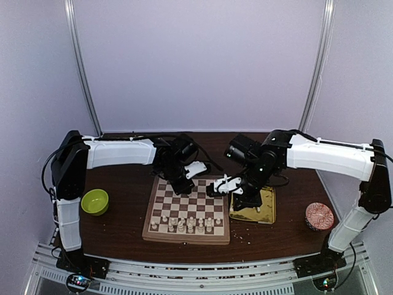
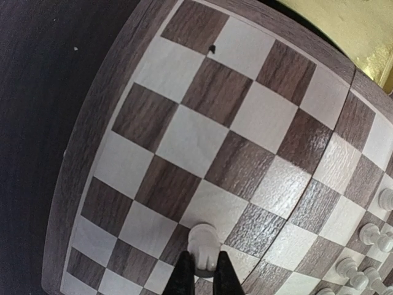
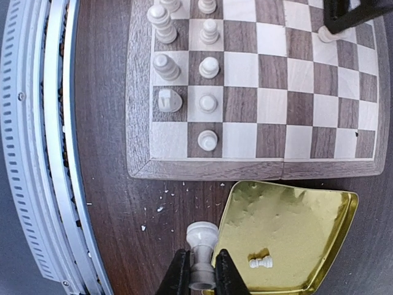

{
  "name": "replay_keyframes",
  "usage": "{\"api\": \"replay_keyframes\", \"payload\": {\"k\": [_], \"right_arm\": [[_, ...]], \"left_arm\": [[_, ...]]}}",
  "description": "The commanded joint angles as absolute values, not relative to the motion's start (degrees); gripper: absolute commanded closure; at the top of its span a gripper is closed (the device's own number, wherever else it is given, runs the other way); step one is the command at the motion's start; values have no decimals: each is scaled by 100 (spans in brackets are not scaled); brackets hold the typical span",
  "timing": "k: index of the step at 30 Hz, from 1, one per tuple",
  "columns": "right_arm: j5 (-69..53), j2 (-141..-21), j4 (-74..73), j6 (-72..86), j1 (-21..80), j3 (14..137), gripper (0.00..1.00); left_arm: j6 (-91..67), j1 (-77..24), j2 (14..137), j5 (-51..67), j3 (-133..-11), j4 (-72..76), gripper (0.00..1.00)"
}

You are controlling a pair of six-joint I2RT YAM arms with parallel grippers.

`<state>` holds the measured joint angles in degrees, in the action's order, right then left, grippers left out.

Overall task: Set up the chess pieces on the board
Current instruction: Place the rook at h1.

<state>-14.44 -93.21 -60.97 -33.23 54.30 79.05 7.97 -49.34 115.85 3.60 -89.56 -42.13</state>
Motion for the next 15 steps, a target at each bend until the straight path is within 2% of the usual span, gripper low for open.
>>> {"api": "replay_keyframes", "payload": {"k": [1, 6, 15], "right_arm": [[-685, -9622, -6205, -3538, 5906, 8004, 93], [-551, -9918, -6170, -3569, 6320, 8056, 93], [-713, -10568, -6227, -3533, 6578, 8465, 90]], "left_arm": [[712, -4966, 11683, 298, -9122, -4257, 94], [712, -4982, 11697, 159, -9153, -4320, 78], [712, -5036, 11670, 78, -9189, -4381, 71]]}}
